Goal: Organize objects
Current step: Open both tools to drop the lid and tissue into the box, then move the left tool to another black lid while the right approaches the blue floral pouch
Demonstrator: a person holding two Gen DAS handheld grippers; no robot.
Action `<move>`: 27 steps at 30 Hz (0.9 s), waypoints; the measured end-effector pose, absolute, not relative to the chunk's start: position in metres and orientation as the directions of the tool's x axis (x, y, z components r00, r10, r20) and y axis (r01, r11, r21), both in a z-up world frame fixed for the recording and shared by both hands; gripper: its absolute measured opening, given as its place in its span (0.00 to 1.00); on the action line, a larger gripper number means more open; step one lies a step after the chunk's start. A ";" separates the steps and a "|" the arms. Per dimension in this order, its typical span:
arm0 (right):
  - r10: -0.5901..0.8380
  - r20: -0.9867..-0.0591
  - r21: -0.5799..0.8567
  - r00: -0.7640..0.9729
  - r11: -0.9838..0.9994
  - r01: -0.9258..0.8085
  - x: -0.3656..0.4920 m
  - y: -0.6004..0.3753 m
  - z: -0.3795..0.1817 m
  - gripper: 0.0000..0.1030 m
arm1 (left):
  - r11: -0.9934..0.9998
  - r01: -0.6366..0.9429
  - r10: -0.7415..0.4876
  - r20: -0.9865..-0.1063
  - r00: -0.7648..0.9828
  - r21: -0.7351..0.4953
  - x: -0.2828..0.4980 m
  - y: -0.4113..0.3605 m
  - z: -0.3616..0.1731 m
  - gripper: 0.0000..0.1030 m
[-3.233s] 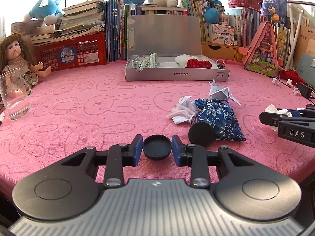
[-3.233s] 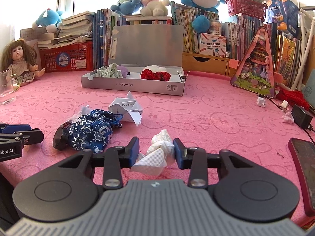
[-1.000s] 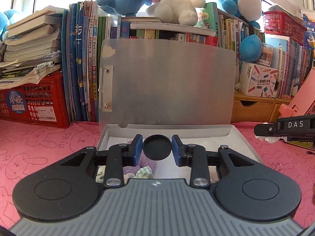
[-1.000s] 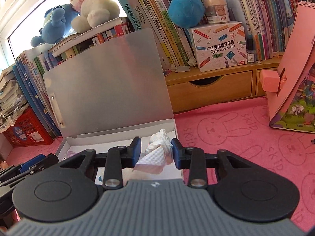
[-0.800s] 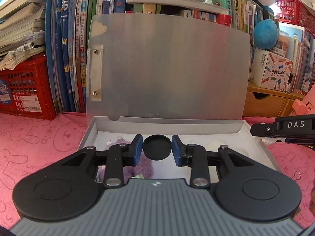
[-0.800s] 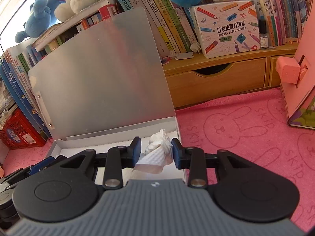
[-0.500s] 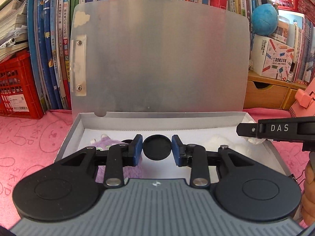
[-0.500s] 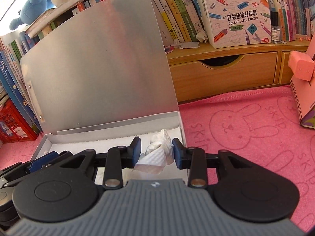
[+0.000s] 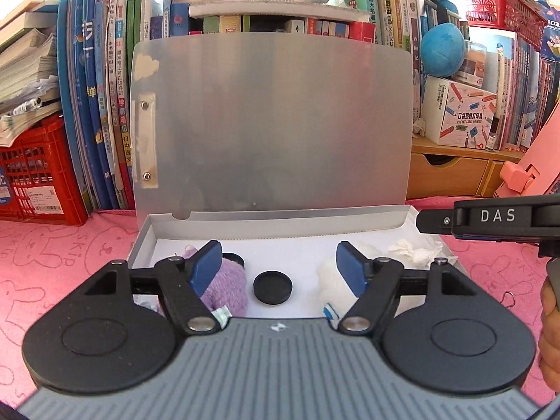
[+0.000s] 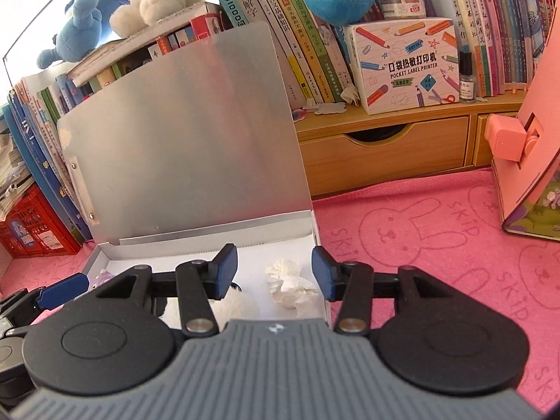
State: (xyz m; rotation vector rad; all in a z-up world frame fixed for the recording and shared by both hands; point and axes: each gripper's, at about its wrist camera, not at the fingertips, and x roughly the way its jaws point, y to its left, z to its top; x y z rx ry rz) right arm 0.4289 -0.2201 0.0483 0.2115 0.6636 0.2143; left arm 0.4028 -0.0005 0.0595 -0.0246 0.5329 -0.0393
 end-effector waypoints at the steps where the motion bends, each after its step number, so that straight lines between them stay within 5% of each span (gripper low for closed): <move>1: 0.264 -0.577 0.258 0.773 0.957 -0.134 0.422 -0.221 0.054 0.62 | 0.999 0.032 -0.042 -0.501 0.864 -0.030 0.396 -0.001 0.064 0.76; 14: 0.282 -0.477 0.136 0.832 0.959 -0.248 0.305 -0.211 0.113 0.67 | 0.998 0.057 -0.055 -0.453 0.890 -0.009 0.276 -0.004 0.117 0.80; 27: 0.334 -0.431 0.037 0.838 0.935 -0.354 0.192 -0.206 0.109 0.73 | 0.991 0.130 -0.128 -0.444 0.887 -0.027 0.153 -0.001 0.103 0.81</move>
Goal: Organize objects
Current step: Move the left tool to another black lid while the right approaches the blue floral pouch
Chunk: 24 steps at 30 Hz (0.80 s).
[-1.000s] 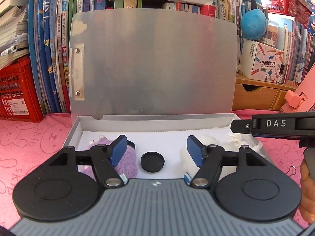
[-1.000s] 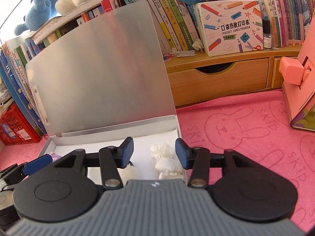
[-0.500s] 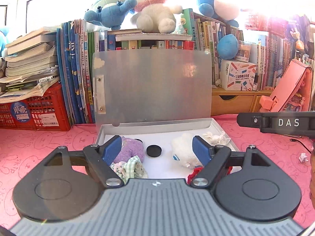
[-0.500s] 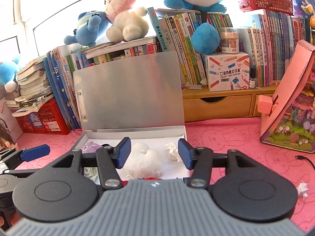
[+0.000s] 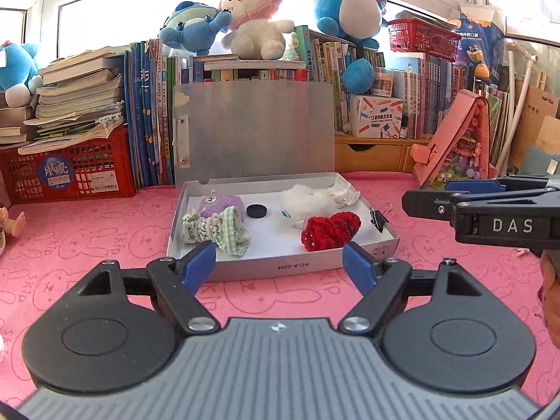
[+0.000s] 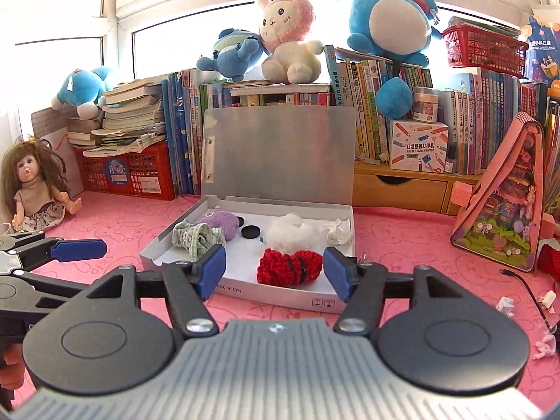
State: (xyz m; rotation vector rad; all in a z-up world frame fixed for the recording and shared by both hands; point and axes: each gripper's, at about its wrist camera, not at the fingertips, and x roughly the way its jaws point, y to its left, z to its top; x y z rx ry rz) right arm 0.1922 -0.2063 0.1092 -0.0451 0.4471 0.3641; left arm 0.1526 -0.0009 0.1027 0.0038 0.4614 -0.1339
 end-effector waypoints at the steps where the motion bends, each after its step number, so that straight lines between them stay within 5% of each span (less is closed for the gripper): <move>1: 0.338 -0.430 0.028 0.837 0.932 -0.361 0.184 -0.206 0.106 0.73 | 0.991 0.134 -0.132 -0.442 0.887 -0.029 0.145 -0.001 0.099 0.81; 20: 0.454 -0.570 0.081 0.684 0.860 -0.504 0.105 -0.206 0.030 0.82 | 0.974 0.222 -0.209 -0.539 0.816 -0.041 0.033 0.007 0.022 0.80; 24: 0.431 -0.583 0.076 0.689 0.873 -0.482 0.101 -0.209 0.025 0.82 | 0.976 0.214 -0.202 -0.557 0.806 -0.043 0.026 0.006 0.014 0.60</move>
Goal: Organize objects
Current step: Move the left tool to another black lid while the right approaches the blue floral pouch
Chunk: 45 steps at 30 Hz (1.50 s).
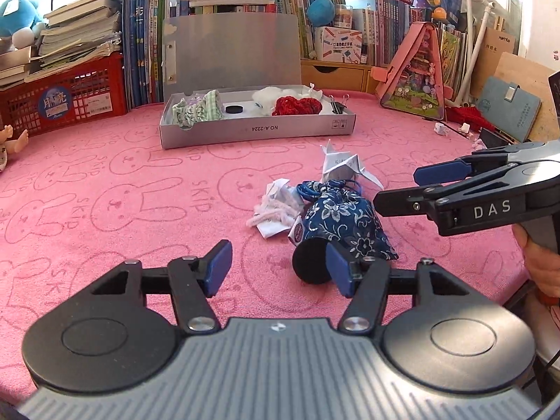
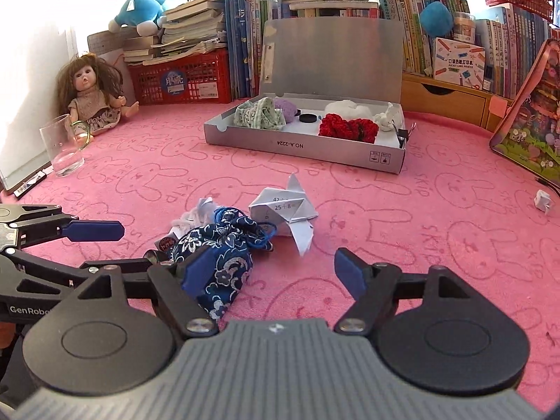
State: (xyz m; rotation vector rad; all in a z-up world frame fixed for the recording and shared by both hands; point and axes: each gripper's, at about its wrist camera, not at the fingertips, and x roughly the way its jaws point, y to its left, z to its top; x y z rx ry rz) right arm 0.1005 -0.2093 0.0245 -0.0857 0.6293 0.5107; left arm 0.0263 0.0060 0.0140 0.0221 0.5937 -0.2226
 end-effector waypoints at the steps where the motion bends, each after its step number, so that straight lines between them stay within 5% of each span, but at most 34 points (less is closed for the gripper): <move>1: 0.430 -0.586 0.084 0.687 0.876 -0.476 0.101 -0.211 0.023 0.82 | 0.975 0.215 -0.211 -0.558 0.803 -0.060 0.026 0.006 0.013 0.59; 11: 0.422 -0.595 0.091 0.684 0.881 -0.464 0.099 -0.214 0.019 0.82 | 0.970 0.236 -0.231 -0.558 0.797 -0.063 0.027 -0.009 0.008 0.58; 16: 0.428 -0.597 0.092 0.678 0.877 -0.472 0.098 -0.211 0.018 0.82 | 0.973 0.218 -0.219 -0.568 0.794 -0.070 0.029 -0.008 0.005 0.37; 24: 0.492 -0.587 0.077 0.642 0.824 -0.561 0.090 -0.198 0.019 0.85 | 0.990 0.112 -0.141 -0.555 0.820 -0.086 0.029 0.020 0.016 0.37; 39: 0.472 -0.623 -0.250 0.624 0.636 -0.730 0.102 -0.143 0.017 0.90 | 0.997 0.043 -0.069 -0.573 0.817 -0.059 0.030 0.032 0.006 0.38; 45: 0.494 -0.668 -0.203 0.556 0.598 -0.775 0.112 -0.134 0.014 0.91 | 0.997 0.046 -0.071 -0.568 0.820 -0.059 0.031 0.032 0.003 0.42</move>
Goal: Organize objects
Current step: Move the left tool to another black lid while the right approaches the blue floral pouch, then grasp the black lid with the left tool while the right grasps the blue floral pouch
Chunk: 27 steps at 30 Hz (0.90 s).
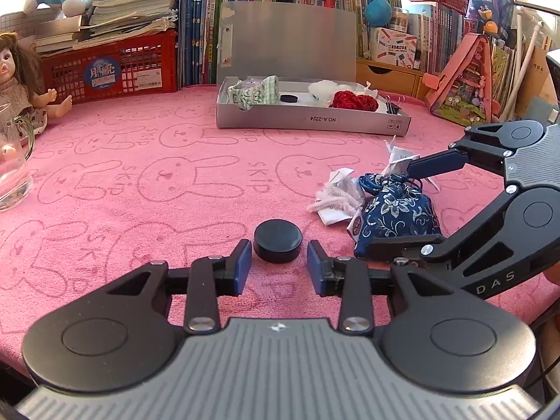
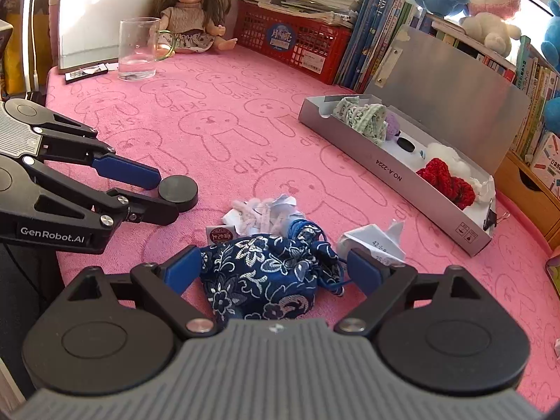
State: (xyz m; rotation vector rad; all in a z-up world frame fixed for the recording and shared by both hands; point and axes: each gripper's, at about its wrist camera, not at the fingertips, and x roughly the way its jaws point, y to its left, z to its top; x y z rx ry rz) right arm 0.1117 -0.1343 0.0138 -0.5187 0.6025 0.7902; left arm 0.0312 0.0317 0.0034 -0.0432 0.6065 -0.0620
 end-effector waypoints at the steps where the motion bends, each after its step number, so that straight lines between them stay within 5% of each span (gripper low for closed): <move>1: 0.495 -0.680 -0.185 0.541 0.598 -0.780 0.113 -0.133 0.012 0.91 | 0.997 0.045 -0.072 -0.567 0.821 -0.061 0.031 0.032 0.003 0.43; 6: 0.496 -0.685 -0.126 0.533 0.641 -0.757 0.114 -0.137 0.007 0.92 | 0.997 0.043 -0.072 -0.560 0.826 -0.064 0.033 0.033 0.002 0.49; 14: 0.462 -0.661 -0.071 0.592 0.746 -0.662 0.096 -0.146 0.011 0.74 | 0.998 0.045 -0.065 -0.554 0.830 -0.049 0.035 0.031 0.001 0.51; 27: 0.323 -0.556 0.098 0.766 0.940 -0.325 0.088 -0.196 0.034 0.72 | 0.998 0.036 -0.059 -0.544 0.837 -0.053 0.036 0.028 0.000 0.55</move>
